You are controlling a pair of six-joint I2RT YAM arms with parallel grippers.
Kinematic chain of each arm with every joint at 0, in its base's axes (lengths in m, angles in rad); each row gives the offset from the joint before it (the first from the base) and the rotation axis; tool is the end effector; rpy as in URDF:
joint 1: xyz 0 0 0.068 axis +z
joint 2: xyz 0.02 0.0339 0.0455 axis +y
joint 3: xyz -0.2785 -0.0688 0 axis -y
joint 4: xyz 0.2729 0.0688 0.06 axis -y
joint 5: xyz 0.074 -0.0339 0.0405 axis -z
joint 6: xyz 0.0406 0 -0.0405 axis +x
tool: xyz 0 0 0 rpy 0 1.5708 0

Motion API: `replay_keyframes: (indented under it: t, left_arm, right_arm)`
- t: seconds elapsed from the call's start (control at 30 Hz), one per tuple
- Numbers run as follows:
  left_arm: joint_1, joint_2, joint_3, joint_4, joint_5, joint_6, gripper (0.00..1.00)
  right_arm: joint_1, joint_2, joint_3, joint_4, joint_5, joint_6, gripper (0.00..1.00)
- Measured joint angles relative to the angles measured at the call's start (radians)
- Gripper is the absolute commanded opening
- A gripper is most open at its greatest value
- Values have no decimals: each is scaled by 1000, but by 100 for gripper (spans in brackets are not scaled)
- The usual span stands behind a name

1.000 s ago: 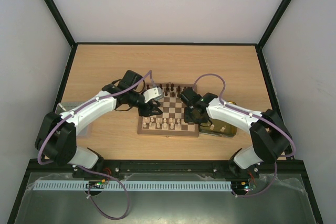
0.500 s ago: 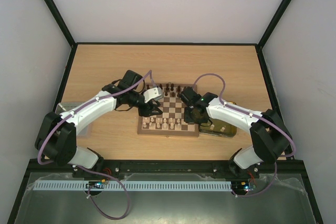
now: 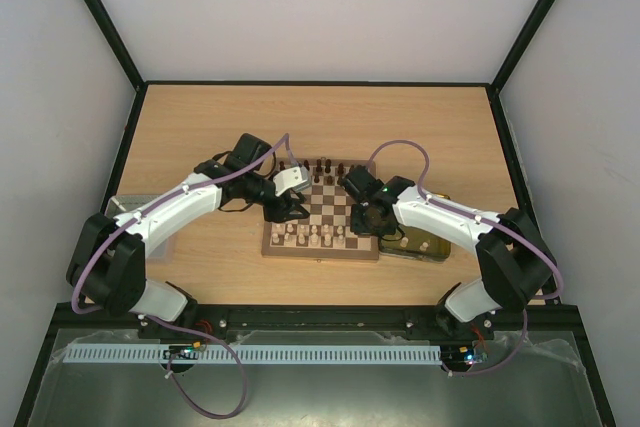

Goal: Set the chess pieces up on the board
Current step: Place the chess piece on the chessboard, then pick up the chess piece from the storage box.

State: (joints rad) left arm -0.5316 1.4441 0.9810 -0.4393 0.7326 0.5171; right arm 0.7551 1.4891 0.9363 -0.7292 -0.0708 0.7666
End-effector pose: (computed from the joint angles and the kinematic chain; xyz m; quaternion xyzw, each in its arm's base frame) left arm 0.2624 -0.1858 0.2398 0.5433 0.7047 -0.3406 0.3038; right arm 0.2119 0.2033 0.1891 0.0006 0.9890 0.1245 0.0800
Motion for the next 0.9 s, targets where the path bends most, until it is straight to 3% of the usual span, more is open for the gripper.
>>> replay_keyframes:
  t: [0.17,0.5,0.67,0.9]
  left_arm:
    - [0,0,0,0,0,0,47]
    - [0,0,0,-2,0,15,47]
    - [0,0,0,-3,2,18,47]
    - [-56,0,31,-49,-2,23,51]
  right_arm:
    - [0,0,0,-1,1,0,23]
    - [-20,-56,82,-93,50,-5,24]
    - [-129,-166,75,-136,81,-7,24]
    - [-290,-281,-65,-152,66,-8,26]
